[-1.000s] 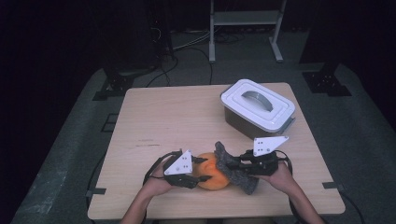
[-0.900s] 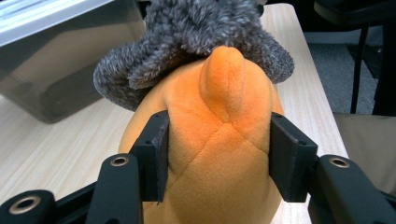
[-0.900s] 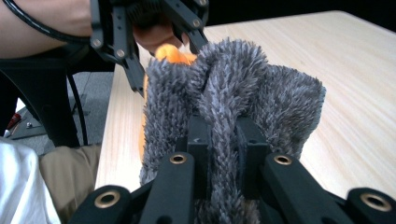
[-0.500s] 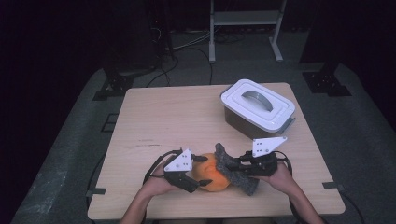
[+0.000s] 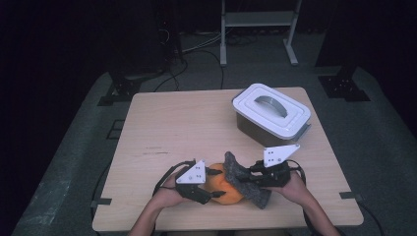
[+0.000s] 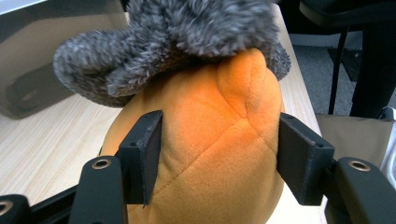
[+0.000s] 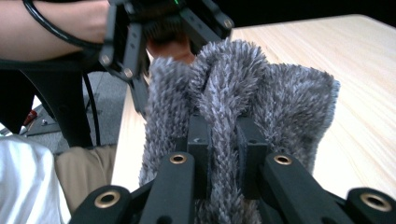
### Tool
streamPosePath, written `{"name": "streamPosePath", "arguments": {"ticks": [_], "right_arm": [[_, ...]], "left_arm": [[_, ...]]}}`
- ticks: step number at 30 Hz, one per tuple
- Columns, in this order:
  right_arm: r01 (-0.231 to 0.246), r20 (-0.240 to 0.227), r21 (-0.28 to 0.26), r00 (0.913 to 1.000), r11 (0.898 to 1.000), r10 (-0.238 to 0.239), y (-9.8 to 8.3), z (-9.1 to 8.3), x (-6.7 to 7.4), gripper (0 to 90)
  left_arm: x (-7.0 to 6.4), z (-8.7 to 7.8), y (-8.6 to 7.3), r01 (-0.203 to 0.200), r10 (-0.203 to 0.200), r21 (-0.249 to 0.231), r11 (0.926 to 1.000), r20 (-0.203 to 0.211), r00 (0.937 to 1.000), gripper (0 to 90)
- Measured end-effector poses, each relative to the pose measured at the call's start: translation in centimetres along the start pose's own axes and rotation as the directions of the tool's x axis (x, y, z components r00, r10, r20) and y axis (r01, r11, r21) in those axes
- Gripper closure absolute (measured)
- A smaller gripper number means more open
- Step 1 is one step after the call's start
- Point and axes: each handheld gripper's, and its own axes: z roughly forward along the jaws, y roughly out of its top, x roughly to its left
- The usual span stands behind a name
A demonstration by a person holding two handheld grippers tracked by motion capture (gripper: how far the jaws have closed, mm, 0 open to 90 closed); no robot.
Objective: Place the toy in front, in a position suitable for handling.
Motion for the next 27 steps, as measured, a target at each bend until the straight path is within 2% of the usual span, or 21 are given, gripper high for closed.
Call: {"name": "streamPosePath", "arguments": {"ticks": [3, 6, 8, 10, 13, 20, 23, 25, 27], "right_arm": [[-0.022, 0.006, 0.009, 0.9997, 1.0, 0.022, -0.5, -0.4, -0.4, 78.3], [-0.007, -0.006, -0.033, 1.0, 0.999, 0.007, 0.3, -0.4, 0.1, 78.3], [0.009, -0.002, -0.012, 1.0, 1.0, -0.009, 0.6, 0.0, 0.2, 78.4], [-0.007, -0.012, -0.013, 0.9999, 1.0, 0.007, 0.2, 0.3, 0.0, 78.4], [-0.024, 0.003, -0.005, 0.9997, 1.0, 0.024, -0.3, 0.0, -0.4, 78.4], [-0.073, 0.025, 0.018, 0.997, 0.997, 0.073, -1.7, -0.5, -1.4, 78.4], [-0.096, 0.04, 0.043, 0.9947, 0.994, 0.095, -2.3, -0.8, -1.9, 78.4], [-0.098, 0.07, 0.07, 0.9933, 0.993, 0.093, -2.5, -1.2, -2.0, 78.4], [-0.1, 0.079, 0.051, 0.9923, 0.994, 0.096, -2.4, -1.6, -2.0, 78.4]], "left_arm": [[0.0, 0.2, 0.1, -0.005, 0.005, -0.004, 1.0, 0.006, 1.0, 37.4], [0.1, 0.1, -0.1, -0.001, 0.001, -0.012, 0.9999, 0.011, 0.9999, 37.8], [0.0, 0.1, -0.1, -0.007, 0.008, -0.01, 0.9999, 0.011, 0.9999, 39.5], [0.1, 0.0, -0.2, -0.018, 0.018, -0.002, 0.9998, 0.006, 0.9998, 41.5], [0.3, -0.2, -0.4, -0.004, 0.005, -0.012, 0.9999, 0.003, 1.0, 42.7], [1.3, -1.1, -1.4, 0.078, -0.078, -0.054, 0.9955, -0.008, 0.9969, 43.9], [1.6, -1.5, -1.7, 0.096, -0.098, -0.061, 0.9935, -0.018, 0.9951, 44.2], [1.8, -1.6, -1.8, 0.107, -0.108, -0.062, 0.9923, -0.023, 0.9938, 44.5], [1.9, -1.8, -2.0, 0.125, -0.127, -0.071, 0.9896, -0.027, 0.9915, 44.8]]}}
